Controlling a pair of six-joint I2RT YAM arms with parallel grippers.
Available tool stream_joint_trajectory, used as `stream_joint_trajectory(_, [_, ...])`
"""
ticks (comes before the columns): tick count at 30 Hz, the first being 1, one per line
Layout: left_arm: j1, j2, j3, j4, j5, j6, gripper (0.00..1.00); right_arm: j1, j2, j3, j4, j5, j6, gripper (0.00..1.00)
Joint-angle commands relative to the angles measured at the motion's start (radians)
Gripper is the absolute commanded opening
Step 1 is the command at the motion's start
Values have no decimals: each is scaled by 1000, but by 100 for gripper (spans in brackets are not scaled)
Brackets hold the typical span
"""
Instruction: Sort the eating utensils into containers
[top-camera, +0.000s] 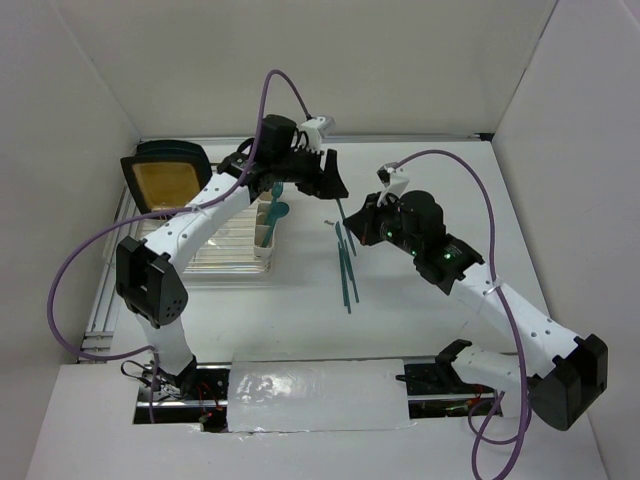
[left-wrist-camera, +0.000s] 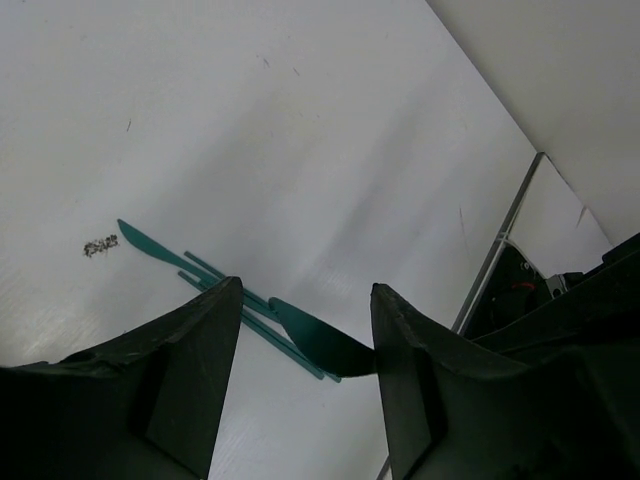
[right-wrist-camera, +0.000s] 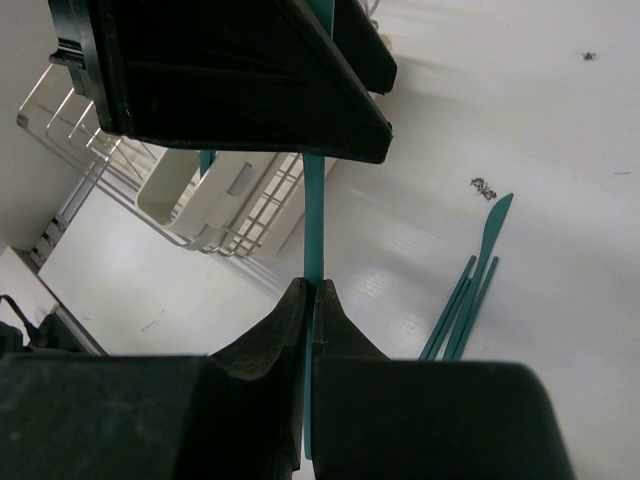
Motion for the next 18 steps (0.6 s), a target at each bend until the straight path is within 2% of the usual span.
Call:
stream_joint_trajectory(1, [-5, -3, 46, 30, 51, -18, 65, 13, 6, 68, 20, 8, -32, 0])
stream_joint_trajectory(2, [-5, -1, 46, 30, 50, -15, 56, 10, 12, 77, 20, 21, -29, 0])
stream_joint_trajectory(4, [-5, 2, 56, 30, 60, -12, 47, 11, 21, 86, 11, 30, -27, 0])
stream_joint_trajectory(5, [-5, 2, 64, 30, 65, -12, 35, 10, 32, 95, 0, 30, -26, 0])
stream_joint_trajectory(7, [-5, 4, 70, 33, 71, -8, 23, 8, 35, 108, -14, 53, -20, 0])
stream_joint_trajectory(8, [-5, 5, 75, 33, 73, -8, 9, 8, 43, 108, -26, 62, -21, 0])
stream_joint_trajectory(10, [-5, 10, 87, 36, 68, -2, 0, 8, 49, 118, -35, 62, -10, 1])
stream_joint_trajectory(15, [4, 20, 136, 21, 40, 31, 0, 6, 53, 141, -82, 82, -1, 11])
stream_joint_trajectory(18, [30, 28, 206, -2, 45, 66, 0, 5, 43, 180, -147, 82, 2, 36])
